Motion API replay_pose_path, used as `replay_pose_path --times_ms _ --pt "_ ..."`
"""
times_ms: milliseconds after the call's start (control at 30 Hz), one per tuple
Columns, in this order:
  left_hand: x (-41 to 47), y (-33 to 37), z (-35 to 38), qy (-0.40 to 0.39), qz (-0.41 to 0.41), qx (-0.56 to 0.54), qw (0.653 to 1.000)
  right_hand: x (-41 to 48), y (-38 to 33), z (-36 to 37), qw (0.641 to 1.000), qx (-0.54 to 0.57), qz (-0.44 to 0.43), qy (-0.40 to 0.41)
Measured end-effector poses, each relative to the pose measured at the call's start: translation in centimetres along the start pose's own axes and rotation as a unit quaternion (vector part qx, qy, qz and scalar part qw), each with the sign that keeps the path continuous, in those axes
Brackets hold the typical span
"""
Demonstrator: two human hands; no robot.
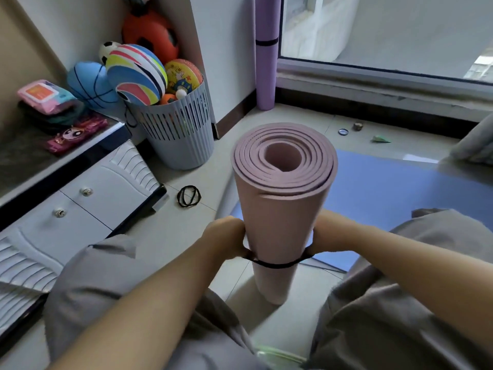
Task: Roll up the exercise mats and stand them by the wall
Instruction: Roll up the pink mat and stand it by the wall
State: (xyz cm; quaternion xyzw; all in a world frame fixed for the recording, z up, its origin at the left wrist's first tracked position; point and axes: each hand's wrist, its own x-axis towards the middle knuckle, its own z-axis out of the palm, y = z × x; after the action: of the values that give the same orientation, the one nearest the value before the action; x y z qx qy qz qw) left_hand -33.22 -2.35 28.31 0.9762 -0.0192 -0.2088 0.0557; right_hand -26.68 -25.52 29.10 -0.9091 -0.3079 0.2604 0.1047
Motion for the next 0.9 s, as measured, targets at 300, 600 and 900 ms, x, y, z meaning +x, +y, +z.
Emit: replay_pose_path --times_ms 300,600,900 --pt "-2.5 -0.6 -1.6 -0.019 0.046 0.031 0.998 -0.1 0.8 0.8 0.983 -0.157 -0.091 0.017" --pt "-4.8 0.6 -1.1 -0.075 -0.005 -0.033 0.997 0.3 0.0 0.1 0.977 -0.160 -0.144 -0.006" --pt "-4.0 2.9 -1.6 -0.081 -0.056 -0.002 0.995 -2.9 -2.3 0.2 0.981 -0.142 -0.129 0.008"
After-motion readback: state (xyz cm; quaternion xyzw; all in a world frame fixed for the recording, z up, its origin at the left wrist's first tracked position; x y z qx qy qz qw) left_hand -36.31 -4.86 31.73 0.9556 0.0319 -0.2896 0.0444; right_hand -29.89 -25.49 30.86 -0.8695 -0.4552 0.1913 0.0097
